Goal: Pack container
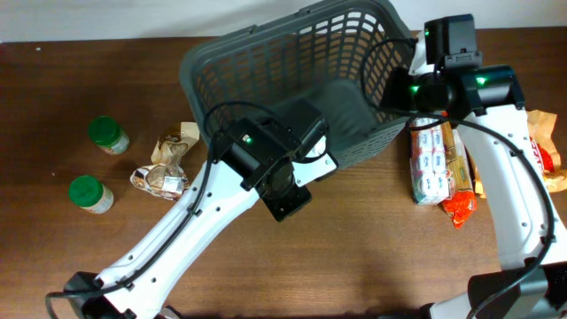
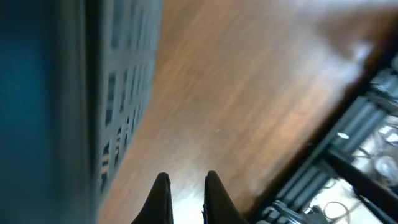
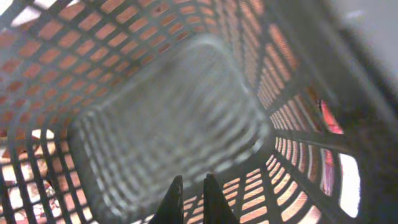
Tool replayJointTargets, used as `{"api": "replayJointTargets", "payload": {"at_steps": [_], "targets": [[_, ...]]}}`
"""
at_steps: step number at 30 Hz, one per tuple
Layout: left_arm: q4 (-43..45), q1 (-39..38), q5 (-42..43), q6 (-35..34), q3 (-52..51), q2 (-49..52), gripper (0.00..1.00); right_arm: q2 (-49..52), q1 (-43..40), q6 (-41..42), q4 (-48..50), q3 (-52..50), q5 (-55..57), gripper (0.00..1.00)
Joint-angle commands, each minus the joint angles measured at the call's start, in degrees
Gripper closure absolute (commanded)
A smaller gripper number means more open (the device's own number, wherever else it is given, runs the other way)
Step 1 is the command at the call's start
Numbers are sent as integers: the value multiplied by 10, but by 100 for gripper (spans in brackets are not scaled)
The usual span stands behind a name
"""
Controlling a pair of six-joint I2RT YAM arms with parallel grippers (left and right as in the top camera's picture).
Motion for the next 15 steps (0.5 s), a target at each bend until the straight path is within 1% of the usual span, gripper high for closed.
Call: {"api": "replayJointTargets", "payload": {"at_steps": [1,7,12,15], "targets": [[14,19,-80,-61,-4,4,98,-2,23,-20,-7,-5,8,96],[31,80,-86,-101,-4,4,98,-23,31,-17,-30,-5,8,96],[64,119,-87,-114,-3,4,98,-36,31,-17,-35,-5,8,96],[59,120,-85,-115,2,-5,98,-46,31,-49,-18,3,8,96]]}}
